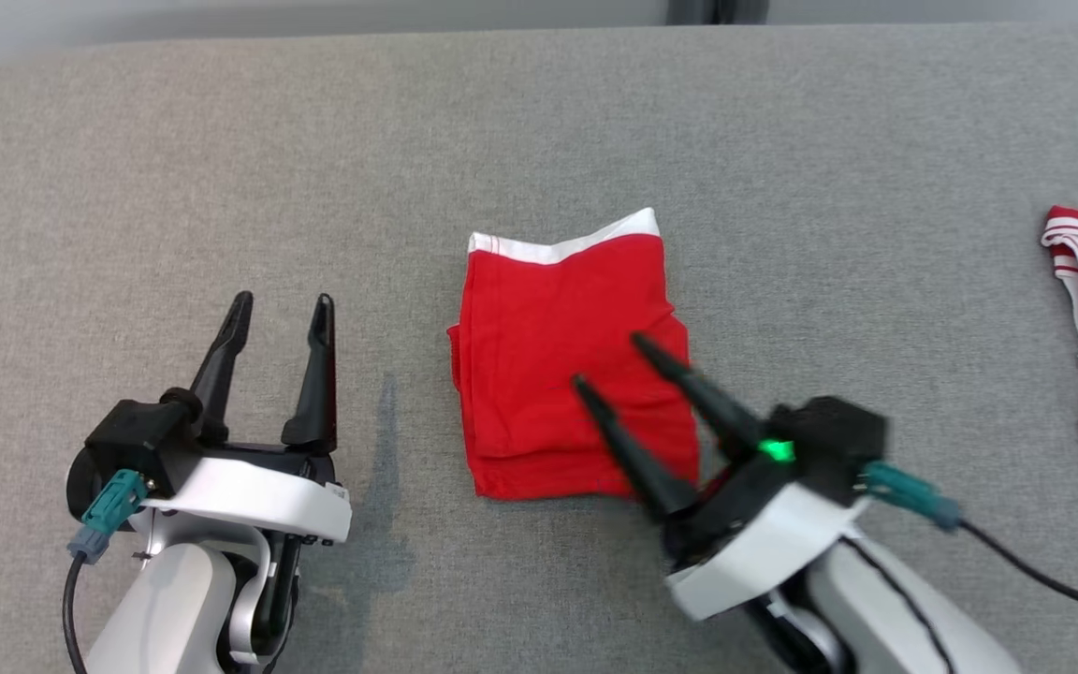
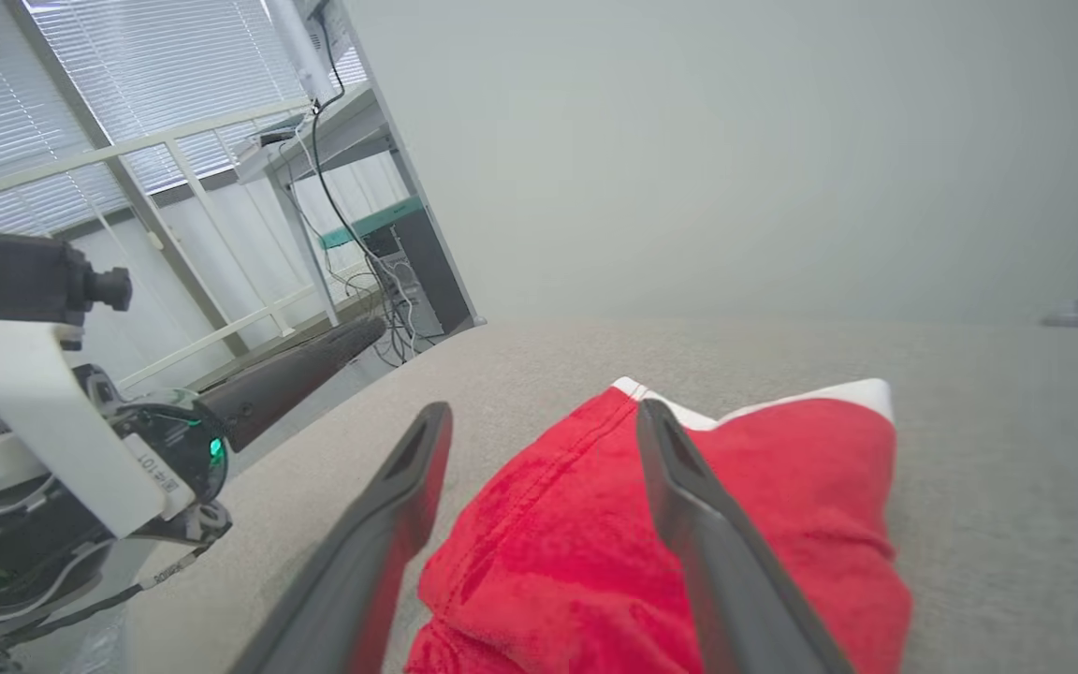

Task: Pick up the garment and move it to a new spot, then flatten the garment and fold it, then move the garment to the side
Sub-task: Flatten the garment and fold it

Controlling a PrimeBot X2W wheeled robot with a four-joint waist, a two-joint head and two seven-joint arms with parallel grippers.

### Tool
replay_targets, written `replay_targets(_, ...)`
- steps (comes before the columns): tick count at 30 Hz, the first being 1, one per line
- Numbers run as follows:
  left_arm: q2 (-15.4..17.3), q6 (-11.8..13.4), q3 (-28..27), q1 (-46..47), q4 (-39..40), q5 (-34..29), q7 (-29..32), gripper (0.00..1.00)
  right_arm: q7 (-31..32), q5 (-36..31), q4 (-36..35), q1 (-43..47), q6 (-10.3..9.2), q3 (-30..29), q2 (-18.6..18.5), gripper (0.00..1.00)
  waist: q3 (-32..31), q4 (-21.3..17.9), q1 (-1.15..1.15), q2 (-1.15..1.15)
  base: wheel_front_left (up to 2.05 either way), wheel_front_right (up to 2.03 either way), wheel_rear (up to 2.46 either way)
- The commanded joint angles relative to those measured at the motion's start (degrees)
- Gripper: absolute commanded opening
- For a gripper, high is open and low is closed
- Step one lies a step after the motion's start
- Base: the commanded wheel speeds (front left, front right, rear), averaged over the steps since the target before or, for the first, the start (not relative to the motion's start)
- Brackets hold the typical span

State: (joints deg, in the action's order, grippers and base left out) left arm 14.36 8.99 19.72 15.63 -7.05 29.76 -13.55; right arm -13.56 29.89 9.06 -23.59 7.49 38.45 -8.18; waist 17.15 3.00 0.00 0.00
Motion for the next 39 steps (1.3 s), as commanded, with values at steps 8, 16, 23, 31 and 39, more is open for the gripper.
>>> replay_targets(8,1.8,2.1,-1.0,-2.6,1.8,-1.1,-0.3,1.00,1.8,-8.0,-4.4,8.8,0.00,-21.0,-1.1,1.00,-3.6,-2.1,0.00,0.00,0.00,0.00,0.00)
replay_targets(16,3.3,3.1,-1.4,-6.9,3.3,-0.8,0.0,1.00,5.6,-12.7,-7.2,17.4,0.00,-35.3,-0.3,1.00,-8.3,-3.0,0.00,0.00,0.00,0.00,0.00)
replay_targets(23,4.3,3.7,-0.8,-11.2,4.3,-0.5,0.7,1.00,8.8,-14.0,-9.5,22.9,0.00,-38.4,0.5,1.00,-13.2,-3.3,0.00,0.00,0.00,0.00,0.00)
replay_targets(31,5.2,4.4,0.1,-14.9,5.4,-0.5,2.0,1.00,11.2,-14.5,-11.5,27.1,0.00,-39.8,0.9,1.00,-17.2,-2.7,0.00,0.00,0.00,0.00,0.00)
replay_targets(39,6.1,4.9,0.0,-17.4,5.7,0.2,2.9,1.00,13.1,-15.2,-14.3,30.8,0.00,-42.3,2.0,1.00,-19.4,-2.3,0.00,0.00,0.00,0.00,0.00)
